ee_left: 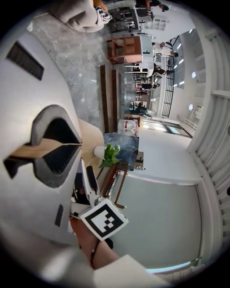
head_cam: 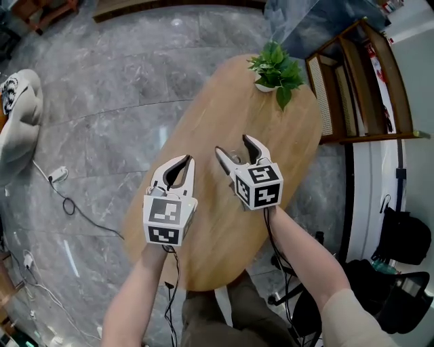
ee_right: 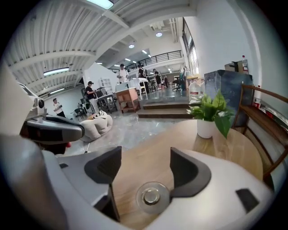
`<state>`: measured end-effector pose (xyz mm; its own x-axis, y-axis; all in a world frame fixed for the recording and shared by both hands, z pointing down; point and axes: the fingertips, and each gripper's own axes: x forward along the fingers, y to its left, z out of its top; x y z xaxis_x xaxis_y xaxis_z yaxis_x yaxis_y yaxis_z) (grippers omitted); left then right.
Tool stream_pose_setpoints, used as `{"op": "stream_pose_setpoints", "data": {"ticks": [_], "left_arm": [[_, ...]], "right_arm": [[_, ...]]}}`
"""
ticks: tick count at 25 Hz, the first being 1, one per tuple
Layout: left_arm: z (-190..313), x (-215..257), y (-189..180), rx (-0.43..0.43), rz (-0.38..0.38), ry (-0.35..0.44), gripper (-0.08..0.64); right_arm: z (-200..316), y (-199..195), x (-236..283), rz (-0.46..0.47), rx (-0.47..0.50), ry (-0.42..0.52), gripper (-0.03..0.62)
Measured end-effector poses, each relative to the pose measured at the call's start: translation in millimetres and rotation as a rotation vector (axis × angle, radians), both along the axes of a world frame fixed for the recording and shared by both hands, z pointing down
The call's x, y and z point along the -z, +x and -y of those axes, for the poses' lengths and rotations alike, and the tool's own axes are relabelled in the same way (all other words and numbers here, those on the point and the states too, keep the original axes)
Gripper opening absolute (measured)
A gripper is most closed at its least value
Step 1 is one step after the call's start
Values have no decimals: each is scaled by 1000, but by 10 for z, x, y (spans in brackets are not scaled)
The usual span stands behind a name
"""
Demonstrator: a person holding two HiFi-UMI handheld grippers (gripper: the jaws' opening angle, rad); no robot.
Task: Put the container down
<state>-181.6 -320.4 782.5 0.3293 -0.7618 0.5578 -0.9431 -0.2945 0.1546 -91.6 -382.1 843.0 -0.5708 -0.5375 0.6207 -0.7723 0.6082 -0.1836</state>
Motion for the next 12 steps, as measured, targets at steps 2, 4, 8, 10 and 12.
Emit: {"op": "stream_pose_setpoints", "data": {"ticks": [2, 4, 8, 10, 12], "left_arm": [[51, 281, -12, -5, 6, 29, 12], [76, 585, -21, -11, 11, 57, 12], [79, 1251, -17, -36, 31, 125, 12], [41, 1593, -14, -49, 42, 156, 12], [-23, 1927, -3, -59, 44, 185, 12]], "right_arm": [[3, 10, 339, 13, 2, 26, 317], [0, 48, 732, 15, -8, 79, 188], [-94, 113, 1589, 47, -18, 159, 144], [-203, 137, 1994, 66, -15, 185, 129], [-336, 157, 2391, 84, -12, 211, 112]]}}
